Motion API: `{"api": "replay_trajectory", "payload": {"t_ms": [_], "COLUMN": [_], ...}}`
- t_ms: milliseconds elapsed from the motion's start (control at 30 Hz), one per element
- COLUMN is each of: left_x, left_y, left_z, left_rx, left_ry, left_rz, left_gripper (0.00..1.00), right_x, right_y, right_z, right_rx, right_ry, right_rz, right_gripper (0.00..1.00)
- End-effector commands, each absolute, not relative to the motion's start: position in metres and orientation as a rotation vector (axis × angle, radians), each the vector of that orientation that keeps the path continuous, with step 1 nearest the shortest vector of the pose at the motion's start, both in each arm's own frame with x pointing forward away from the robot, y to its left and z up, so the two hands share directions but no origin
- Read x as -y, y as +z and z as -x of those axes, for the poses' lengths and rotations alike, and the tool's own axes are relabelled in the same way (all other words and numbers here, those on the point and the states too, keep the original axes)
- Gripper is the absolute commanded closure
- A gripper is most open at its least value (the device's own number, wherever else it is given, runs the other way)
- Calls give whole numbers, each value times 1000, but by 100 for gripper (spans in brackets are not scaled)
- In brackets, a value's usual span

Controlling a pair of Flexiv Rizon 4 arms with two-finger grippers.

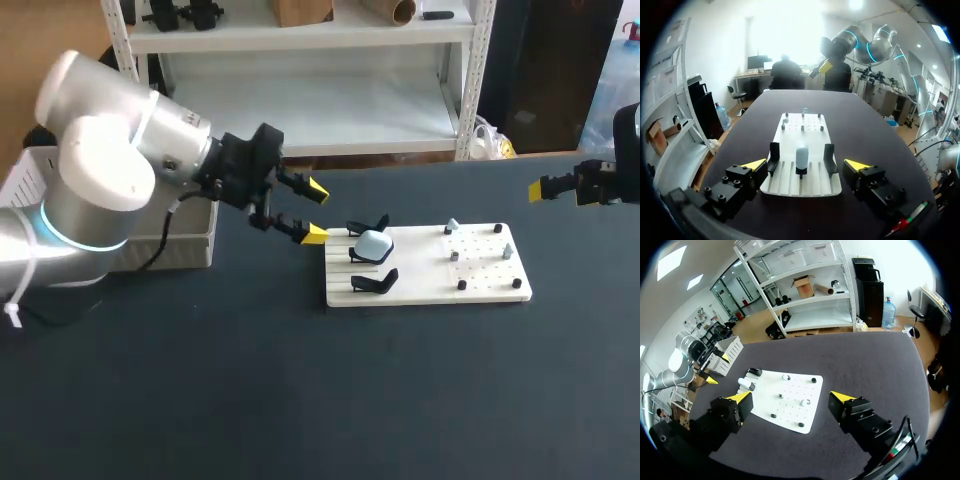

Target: Pick up each earbud case from the left stands, insert the matching earbuds, close the lid, and place the case in the box.

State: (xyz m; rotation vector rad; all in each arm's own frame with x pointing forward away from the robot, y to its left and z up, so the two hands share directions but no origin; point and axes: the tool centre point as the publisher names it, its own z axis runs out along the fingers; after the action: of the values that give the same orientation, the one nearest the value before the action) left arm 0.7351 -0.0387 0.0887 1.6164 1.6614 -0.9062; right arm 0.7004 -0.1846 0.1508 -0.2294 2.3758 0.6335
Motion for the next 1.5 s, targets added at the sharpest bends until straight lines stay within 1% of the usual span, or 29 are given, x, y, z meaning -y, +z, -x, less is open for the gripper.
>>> {"api": "replay_trajectory", "payload": {"t_ms": [33,233,300,400,467,600,633,733,933,967,1000,1033,1067,1200,1233,1267,1333,1500], "left_x": [44,50,52,57,61,67,69,73,78,79,79,80,80,83,84,85,87,92], "left_y": [81,66,62,55,49,40,38,33,27,27,26,26,26,24,23,23,23,21], "left_z": [-739,-732,-731,-732,-732,-730,-729,-729,-735,-736,-737,-738,-738,-740,-740,-742,-743,-747], "left_rx": [-1618,-1585,-1581,-1580,-1575,-1558,-1556,-1555,-1568,-1569,-1570,-1571,-1571,-1572,-1572,-1574,-1575,-1577], "left_ry": [-936,-949,-954,-961,-945,-925,-919,-921,-919,-919,-919,-920,-920,-919,-918,-918,-919,-921], "left_rz": [-1643,-1678,-1680,-1677,-1681,-1694,-1695,-1701,-1689,-1687,-1685,-1683,-1683,-1682,-1683,-1683,-1681,-1675], "left_gripper": [0,0,7,9,15,20,25,28,39,39,44,52,53,51,46,44,49,51], "right_x": [185,185,185,185,185,185,185,185,185,185,185,185,185,185,185,185,185,185], "right_y": [150,150,150,150,150,150,150,150,150,150,150,150,150,150,150,150,150,150], "right_z": [-700,-700,-700,-700,-700,-700,-700,-700,-700,-700,-700,-700,-700,-700,-700,-700,-700,-700], "right_rx": [-2375,-2375,-2375,-2375,-2375,-2375,-2375,-2375,-2375,-2375,-2375,-2375,-2375,-2375,-2375,-2375,-2375,-2375], "right_ry": [636,636,636,636,636,636,636,636,636,636,636,636,636,636,636,636,636,636], "right_rz": [231,231,231,231,231,231,231,231,231,231,231,231,231,231,231,231,231,231], "right_gripper": [0,0,0,0,0,0,0,0,0,0,0,0,0,0,0,0,0,0]}}
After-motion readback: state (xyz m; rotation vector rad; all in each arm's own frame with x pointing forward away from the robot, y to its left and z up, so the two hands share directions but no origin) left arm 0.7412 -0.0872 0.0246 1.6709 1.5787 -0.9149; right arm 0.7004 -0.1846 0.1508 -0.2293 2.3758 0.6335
